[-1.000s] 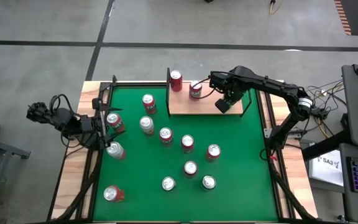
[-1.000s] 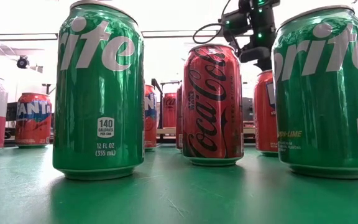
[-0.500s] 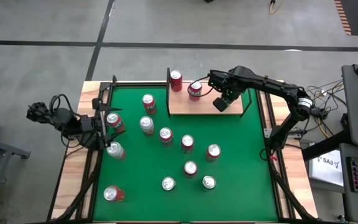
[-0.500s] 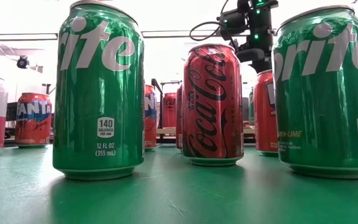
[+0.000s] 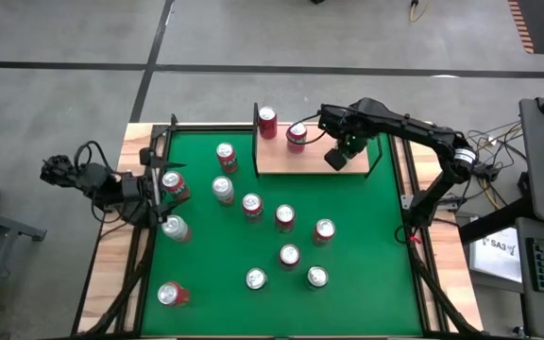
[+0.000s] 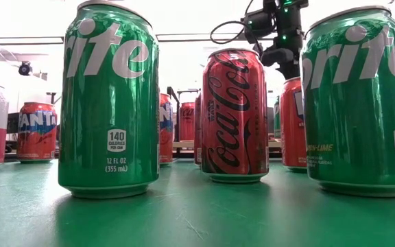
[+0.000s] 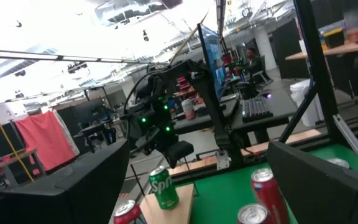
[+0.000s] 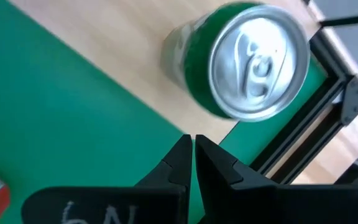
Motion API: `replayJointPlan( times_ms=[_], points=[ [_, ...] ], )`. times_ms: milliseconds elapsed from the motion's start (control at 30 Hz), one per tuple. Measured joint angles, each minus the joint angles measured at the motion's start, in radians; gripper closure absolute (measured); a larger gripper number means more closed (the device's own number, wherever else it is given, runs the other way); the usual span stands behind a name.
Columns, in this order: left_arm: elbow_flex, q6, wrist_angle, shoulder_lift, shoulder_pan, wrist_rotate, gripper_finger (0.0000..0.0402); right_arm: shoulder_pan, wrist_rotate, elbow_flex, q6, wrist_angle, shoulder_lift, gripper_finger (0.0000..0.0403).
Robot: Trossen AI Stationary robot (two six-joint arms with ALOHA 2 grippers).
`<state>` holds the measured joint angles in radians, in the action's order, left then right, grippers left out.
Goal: Place canned beverage on shelf
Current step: Put the green soda can on the shelf
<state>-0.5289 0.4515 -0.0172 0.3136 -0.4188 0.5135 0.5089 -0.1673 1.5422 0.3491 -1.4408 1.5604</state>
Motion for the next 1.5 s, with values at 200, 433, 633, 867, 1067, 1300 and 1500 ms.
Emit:
replayJointPlan(
  times_ms=[200, 433, 633, 867, 1067, 1300, 1500],
  points=[
    [0.0, -0.019, -0.033, 0.006, 0.0, -0.004, 0.0036, 0.001, 0.018, -0.001, 0.007, -0.024, -0.001, 0.039],
    [0.0, -0.023, -0.056, 0.009, 0.0, 0.051, 0.0036, 0.001, 0.01, -0.002, -0.009, -0.015, -0.001, 0.039],
    [0.0, 0.004, -0.054, 0.01, 0.0, 0.051, 0.0036, 0.001, 0.008, -0.003, -0.009, 0.015, -0.001, 0.039],
    [0.0, 0.003, -0.054, 0.015, 0.0, 0.053, 0.0036, 0.001, -0.023, -0.003, -0.009, 0.035, -0.001, 0.039],
    [0.0, 0.003, -0.054, 0.015, 0.0, 0.053, 0.0036, 0.006, -0.043, -0.005, -0.016, 0.036, -0.001, 0.039],
    [0.0, 0.003, -0.055, 0.015, 0.0, 0.053, 0.0036, 0.023, -0.054, -0.009, -0.034, 0.047, -0.001, 0.039],
    [0.0, 0.003, -0.059, 0.015, 0.0, 0.053, 0.0036, 0.028, -0.07, -0.009, -0.061, 0.076, -0.001, 0.039]
  ],
)
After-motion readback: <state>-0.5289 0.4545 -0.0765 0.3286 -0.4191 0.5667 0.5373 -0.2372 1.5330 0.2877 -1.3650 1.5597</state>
